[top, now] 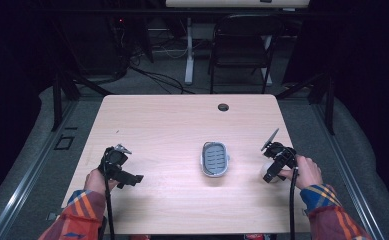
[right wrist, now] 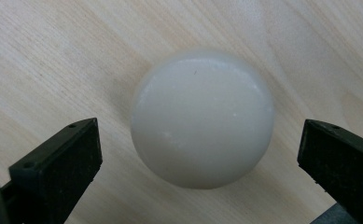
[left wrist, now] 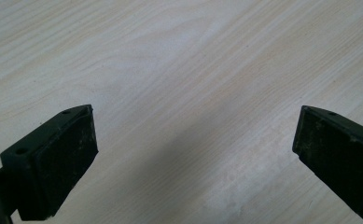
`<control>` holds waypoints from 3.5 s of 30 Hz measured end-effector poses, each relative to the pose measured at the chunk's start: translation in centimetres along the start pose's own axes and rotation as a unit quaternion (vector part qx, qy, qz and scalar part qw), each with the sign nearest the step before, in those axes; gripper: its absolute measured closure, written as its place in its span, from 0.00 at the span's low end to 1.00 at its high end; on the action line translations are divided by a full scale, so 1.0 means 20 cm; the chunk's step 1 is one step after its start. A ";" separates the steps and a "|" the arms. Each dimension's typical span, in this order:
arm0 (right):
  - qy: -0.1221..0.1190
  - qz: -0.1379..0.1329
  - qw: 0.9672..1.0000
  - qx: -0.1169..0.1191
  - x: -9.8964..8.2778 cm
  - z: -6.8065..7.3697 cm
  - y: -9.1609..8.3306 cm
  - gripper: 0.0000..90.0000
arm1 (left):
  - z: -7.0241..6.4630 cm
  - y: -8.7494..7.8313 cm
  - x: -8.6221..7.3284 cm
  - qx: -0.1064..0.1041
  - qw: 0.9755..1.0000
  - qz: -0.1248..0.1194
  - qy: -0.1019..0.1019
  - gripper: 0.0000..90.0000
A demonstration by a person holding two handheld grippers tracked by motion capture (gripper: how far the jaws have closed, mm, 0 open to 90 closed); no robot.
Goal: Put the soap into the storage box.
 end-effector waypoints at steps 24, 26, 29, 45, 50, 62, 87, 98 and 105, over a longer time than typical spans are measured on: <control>0.008 0.041 0.999 0.011 0.07 0.00 0.05 0.16 | 0.00 0.00 0.00 -0.001 1.000 0.000 0.000 0.00; 0.001 0.061 0.998 0.008 0.07 -0.01 0.05 0.16 | 0.00 0.00 0.00 -0.001 1.000 0.001 -0.001 0.00; 0.005 0.061 0.998 0.010 0.06 -0.02 0.06 0.16 | 0.00 0.00 0.00 0.000 1.000 0.001 0.000 0.00; 0.013 0.064 0.998 0.013 0.07 -0.02 0.10 0.25 | 0.00 0.00 0.00 -0.003 1.000 0.003 0.001 0.00; 0.011 0.071 0.997 0.011 0.08 -0.02 0.09 0.27 | 0.00 0.00 0.00 -0.002 1.000 0.003 -0.001 0.00; 0.021 0.058 0.998 0.006 0.07 -0.01 0.09 0.27 | 0.00 0.00 0.00 -0.003 1.000 0.004 0.001 0.00; -0.001 0.058 0.998 0.003 0.09 0.02 0.01 0.27 | 0.00 0.00 0.00 -0.003 1.000 0.005 0.003 0.00; -0.009 0.049 0.999 0.011 0.12 0.08 -0.01 0.27 | 0.00 0.00 0.00 -0.004 1.000 0.005 0.002 0.00; -0.020 0.047 0.999 0.010 0.17 0.11 -0.03 0.27 | 0.00 0.00 0.00 -0.004 1.000 0.005 0.004 0.00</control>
Point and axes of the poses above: each handheld gripper's, and its own axes: y roughly forward along the jaws, x roughly out of its top, z roughly to its left, the point moved 5 cm from there along y, roughly forward along the jaws, and after that the axes turned 2 degrees about y, right-handed, at the moved point
